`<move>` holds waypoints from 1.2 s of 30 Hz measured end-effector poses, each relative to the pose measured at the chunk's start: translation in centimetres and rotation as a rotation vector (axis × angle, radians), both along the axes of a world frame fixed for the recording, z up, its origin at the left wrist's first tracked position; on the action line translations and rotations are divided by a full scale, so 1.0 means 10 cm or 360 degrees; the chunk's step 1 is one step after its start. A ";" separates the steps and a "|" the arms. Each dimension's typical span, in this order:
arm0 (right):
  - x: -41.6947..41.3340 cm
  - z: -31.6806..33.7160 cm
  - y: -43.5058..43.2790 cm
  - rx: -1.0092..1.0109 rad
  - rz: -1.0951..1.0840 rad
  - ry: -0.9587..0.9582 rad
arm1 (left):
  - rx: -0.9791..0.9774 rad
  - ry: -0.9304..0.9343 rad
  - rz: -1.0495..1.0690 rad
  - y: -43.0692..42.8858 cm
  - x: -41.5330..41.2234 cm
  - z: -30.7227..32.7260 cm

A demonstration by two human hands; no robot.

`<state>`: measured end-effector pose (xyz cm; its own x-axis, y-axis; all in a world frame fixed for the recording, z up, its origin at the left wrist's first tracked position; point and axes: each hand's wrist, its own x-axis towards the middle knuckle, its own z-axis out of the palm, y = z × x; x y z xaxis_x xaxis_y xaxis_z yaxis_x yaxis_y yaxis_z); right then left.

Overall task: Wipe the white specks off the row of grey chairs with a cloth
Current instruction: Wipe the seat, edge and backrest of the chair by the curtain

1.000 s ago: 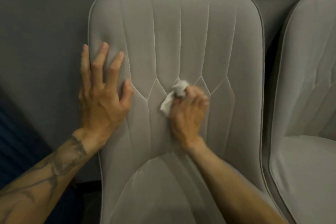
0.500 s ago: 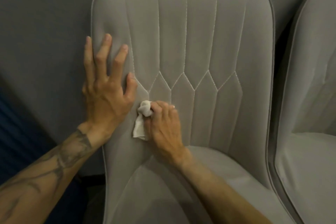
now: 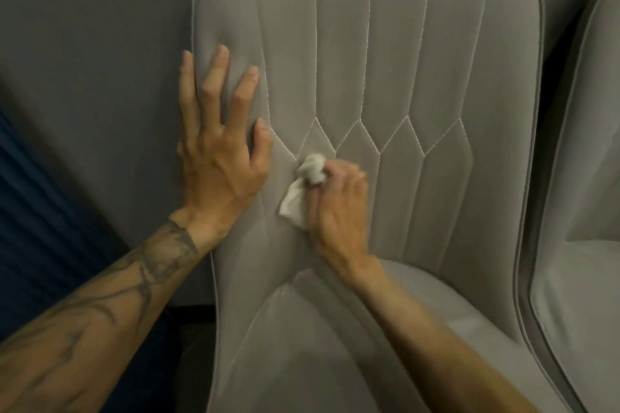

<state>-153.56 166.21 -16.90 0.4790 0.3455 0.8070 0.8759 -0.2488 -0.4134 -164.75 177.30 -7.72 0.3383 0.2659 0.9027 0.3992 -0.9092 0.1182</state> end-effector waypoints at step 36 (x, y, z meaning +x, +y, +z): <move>-0.55 0.62 0.47 0.0090 0.0310 -0.0299 | -0.1184 0.0280 -0.0545 -0.43 -1.15 -0.81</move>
